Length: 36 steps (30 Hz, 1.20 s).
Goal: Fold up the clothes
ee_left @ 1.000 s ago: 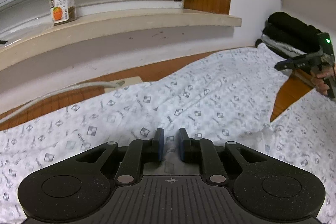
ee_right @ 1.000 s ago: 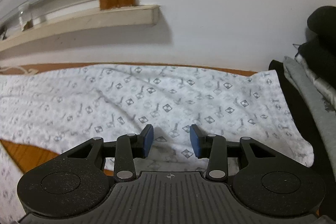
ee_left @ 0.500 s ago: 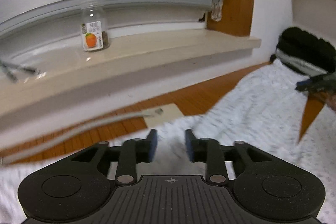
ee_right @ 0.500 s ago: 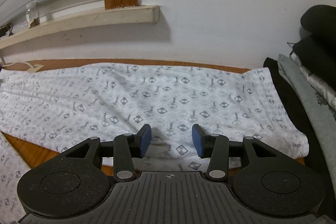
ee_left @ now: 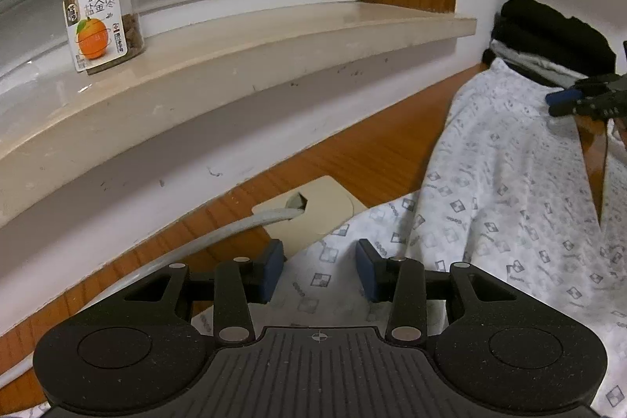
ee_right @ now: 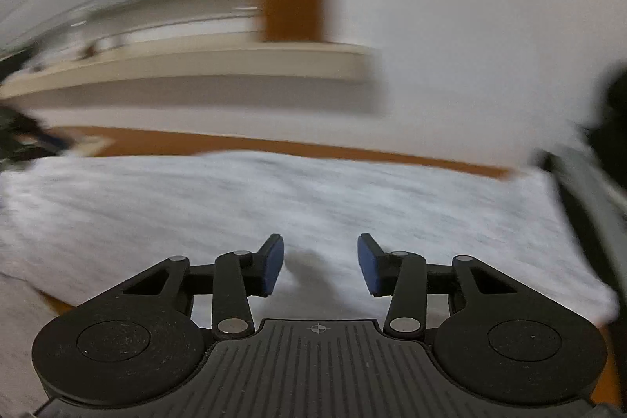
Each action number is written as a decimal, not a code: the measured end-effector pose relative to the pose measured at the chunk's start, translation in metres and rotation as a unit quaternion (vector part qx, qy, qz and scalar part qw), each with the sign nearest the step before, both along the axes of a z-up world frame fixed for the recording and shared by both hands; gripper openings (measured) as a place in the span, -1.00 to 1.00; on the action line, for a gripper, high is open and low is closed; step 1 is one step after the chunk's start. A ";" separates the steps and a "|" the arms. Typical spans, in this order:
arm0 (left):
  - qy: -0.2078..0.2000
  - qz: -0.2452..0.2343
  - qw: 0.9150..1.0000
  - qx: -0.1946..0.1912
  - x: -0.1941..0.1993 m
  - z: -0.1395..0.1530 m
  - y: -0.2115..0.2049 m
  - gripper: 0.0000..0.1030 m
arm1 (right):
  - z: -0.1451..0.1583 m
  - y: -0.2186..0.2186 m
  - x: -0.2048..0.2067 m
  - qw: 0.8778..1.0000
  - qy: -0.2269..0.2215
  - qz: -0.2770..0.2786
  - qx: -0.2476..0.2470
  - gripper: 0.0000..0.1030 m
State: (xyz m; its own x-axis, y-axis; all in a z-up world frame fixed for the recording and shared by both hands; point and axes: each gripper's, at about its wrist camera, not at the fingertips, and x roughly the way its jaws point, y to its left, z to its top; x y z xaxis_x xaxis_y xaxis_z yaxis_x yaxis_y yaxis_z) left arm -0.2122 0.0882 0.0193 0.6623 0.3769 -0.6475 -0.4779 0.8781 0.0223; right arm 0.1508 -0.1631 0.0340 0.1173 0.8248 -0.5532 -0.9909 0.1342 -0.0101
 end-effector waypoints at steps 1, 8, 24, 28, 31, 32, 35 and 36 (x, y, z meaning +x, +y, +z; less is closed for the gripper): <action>-0.001 -0.003 1.000 0.001 0.000 0.000 -0.001 -0.20 | 0.001 0.009 -0.023 1.000 -0.003 0.025 -0.009 -0.17; 0.002 -0.011 1.000 0.019 0.000 0.002 -0.011 -1.00 | -0.012 0.053 -0.146 0.985 0.017 0.166 -0.041 -0.23; -0.039 0.086 0.994 0.051 -0.017 0.019 0.000 -0.82 | -0.019 0.043 -0.165 0.980 0.004 0.200 -0.018 -0.22; -0.057 0.078 0.994 0.041 -0.036 0.028 -0.011 -0.67 | -0.018 0.044 -0.166 0.980 0.003 0.199 -0.018 -0.22; -0.046 0.045 0.998 0.017 -0.040 0.026 -0.024 -0.34 | -0.018 0.045 -0.165 0.980 0.009 0.200 -0.018 -0.20; -0.034 0.037 0.999 0.013 -0.040 0.022 -0.027 -0.24 | -0.018 0.045 -0.164 0.980 0.010 0.200 -0.019 -0.20; 0.002 0.020 1.000 0.008 -0.036 0.008 -0.032 -0.19 | -0.018 0.045 -0.165 0.980 0.010 0.200 -0.019 -0.19; 0.013 0.020 1.000 0.009 -0.035 0.004 -0.033 -0.19 | -0.018 0.045 -0.165 0.980 0.010 0.200 -0.019 -0.19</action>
State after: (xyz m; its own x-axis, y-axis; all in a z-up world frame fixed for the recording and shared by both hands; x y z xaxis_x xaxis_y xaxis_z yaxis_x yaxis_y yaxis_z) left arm -0.2468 0.0550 0.0231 0.6289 0.4153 -0.6573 -0.5121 0.8574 0.0517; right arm -0.0139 -0.1186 0.0165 -0.2223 0.7816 -0.5828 -0.9641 -0.2652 0.0122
